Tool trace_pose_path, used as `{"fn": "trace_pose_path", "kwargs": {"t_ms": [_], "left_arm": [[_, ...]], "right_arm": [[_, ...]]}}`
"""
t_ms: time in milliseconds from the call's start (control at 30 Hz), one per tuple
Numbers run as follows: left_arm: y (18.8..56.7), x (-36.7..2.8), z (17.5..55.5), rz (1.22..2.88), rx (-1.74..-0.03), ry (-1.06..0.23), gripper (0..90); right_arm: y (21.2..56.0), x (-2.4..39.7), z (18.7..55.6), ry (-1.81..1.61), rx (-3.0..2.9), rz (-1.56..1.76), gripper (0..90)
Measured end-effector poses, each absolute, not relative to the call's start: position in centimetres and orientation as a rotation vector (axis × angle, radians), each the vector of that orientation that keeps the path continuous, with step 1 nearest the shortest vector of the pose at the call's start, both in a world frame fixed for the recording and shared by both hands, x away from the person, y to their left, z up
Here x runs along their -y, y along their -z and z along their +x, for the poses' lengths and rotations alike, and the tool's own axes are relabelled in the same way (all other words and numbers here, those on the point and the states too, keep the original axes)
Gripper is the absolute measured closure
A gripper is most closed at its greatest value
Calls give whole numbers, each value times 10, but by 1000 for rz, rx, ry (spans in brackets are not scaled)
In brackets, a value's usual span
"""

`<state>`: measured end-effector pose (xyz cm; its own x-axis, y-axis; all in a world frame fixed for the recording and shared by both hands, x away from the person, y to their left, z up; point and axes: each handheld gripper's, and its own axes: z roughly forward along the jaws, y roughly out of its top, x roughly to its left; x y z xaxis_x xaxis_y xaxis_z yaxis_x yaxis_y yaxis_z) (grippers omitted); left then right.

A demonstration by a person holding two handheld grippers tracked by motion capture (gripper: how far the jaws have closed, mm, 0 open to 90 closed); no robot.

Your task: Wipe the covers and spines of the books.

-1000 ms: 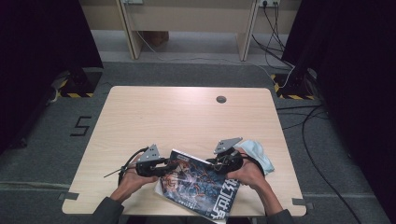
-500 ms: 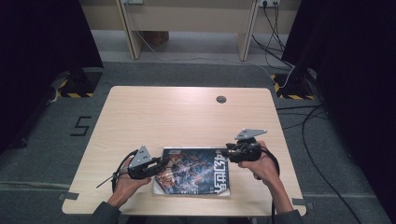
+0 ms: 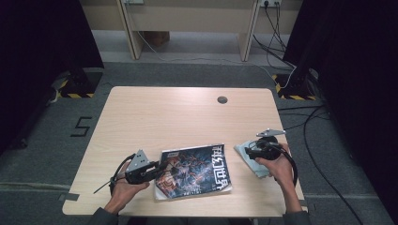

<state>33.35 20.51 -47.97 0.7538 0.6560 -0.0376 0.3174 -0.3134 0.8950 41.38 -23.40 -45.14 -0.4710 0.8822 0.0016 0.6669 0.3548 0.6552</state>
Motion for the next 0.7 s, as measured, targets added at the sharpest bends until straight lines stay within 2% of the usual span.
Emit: {"fn": "trace_pose_path", "kwargs": {"t_ms": [233,567,700], "left_arm": [[481,-205,325,1910,-748,-405,823],[481,-205,323,1912,-750,-400,822],[481,-204,323,1910,-747,-400,822]], "right_arm": [[467,240,417,-737,-2287,1381,488],[489,241,421,-677,-2336,1413,490],[489,241,421,-705,-2348,1375,549]]}}
